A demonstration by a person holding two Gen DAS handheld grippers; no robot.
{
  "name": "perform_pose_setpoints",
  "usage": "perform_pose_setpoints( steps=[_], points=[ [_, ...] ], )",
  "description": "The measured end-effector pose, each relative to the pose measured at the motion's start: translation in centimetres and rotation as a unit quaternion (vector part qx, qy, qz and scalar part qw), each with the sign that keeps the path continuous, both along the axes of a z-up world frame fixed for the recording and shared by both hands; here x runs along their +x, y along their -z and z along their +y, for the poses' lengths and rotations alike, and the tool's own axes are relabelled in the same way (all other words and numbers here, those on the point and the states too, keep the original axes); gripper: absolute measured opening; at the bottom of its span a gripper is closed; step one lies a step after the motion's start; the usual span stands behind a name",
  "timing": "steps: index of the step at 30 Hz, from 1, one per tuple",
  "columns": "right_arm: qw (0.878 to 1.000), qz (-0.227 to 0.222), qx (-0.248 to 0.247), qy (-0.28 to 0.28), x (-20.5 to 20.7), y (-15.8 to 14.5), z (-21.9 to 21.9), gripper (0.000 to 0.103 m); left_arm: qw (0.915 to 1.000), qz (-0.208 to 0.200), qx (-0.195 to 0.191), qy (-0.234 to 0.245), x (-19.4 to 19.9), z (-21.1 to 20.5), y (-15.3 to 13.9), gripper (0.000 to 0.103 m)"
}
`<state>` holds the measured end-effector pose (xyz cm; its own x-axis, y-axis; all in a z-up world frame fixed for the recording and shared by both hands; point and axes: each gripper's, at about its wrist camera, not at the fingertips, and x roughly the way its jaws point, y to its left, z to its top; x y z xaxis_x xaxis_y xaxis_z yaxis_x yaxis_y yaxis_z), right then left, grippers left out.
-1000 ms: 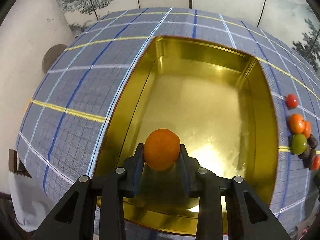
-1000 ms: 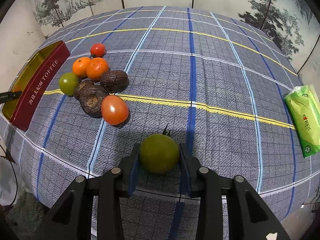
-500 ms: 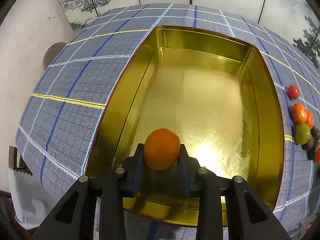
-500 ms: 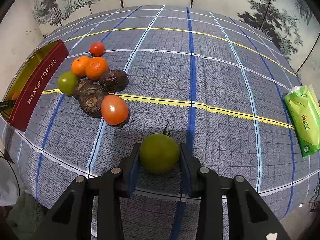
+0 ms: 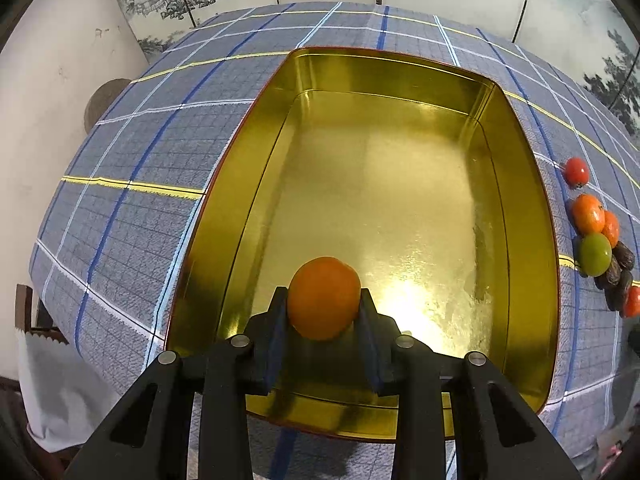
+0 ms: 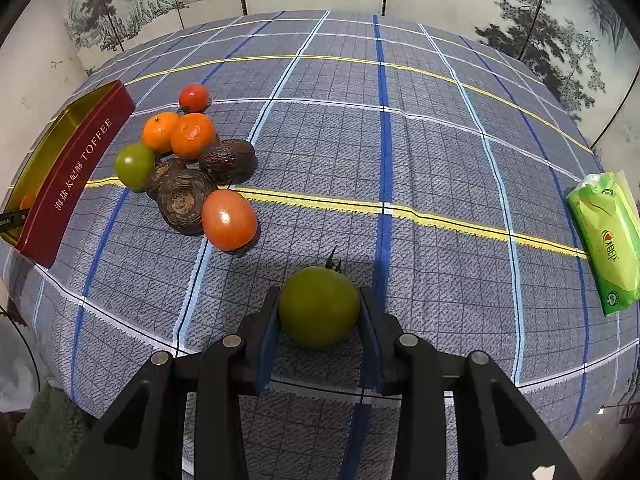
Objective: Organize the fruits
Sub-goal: 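Carry the tangerine over the TOFFEE tin with the left tool and release it, then carry the green tomato into the tin with the right tool and release it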
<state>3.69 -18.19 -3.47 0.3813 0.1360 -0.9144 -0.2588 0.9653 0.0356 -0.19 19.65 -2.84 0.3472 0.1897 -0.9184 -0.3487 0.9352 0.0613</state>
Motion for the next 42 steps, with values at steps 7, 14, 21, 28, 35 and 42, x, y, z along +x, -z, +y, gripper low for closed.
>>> perform_pose_setpoints(
  steps=[7, 14, 21, 28, 35, 42],
  points=[
    [1.000, 0.002, 0.000, 0.000, 0.1, 0.0, 0.0, 0.035, 1.0000, 0.000, -0.004, -0.004, 0.1, 0.1, 0.0, 0.035],
    [1.000, 0.006, 0.009, 0.005, 0.3, -0.2, -0.2, 0.034, 0.9998, -0.009, -0.020, -0.002, 0.0, 0.4, -0.1, 0.035],
    [1.000, -0.016, 0.009, 0.003, 0.5, -2.2, 0.2, 0.034, 0.9988, -0.026, -0.042, -0.001, -0.1, 0.6, -0.4, 0.037],
    [0.996, -0.059, 0.034, -0.050, 1.2, -6.0, 4.0, 0.034, 0.9960, -0.070, -0.054, 0.000, -0.4, 1.2, -2.3, 0.053],
    [0.981, -0.062, 0.085, -0.164, 1.4, -7.7, 12.8, 0.034, 0.9942, -0.103, -0.026, -0.014, -1.3, 2.3, -4.3, 0.061],
    [0.960, -0.059, 0.100, -0.256, 0.8, -7.6, 21.3, 0.034, 0.9928, -0.103, -0.014, -0.059, -3.4, 5.2, -4.4, 0.063]
  ],
)
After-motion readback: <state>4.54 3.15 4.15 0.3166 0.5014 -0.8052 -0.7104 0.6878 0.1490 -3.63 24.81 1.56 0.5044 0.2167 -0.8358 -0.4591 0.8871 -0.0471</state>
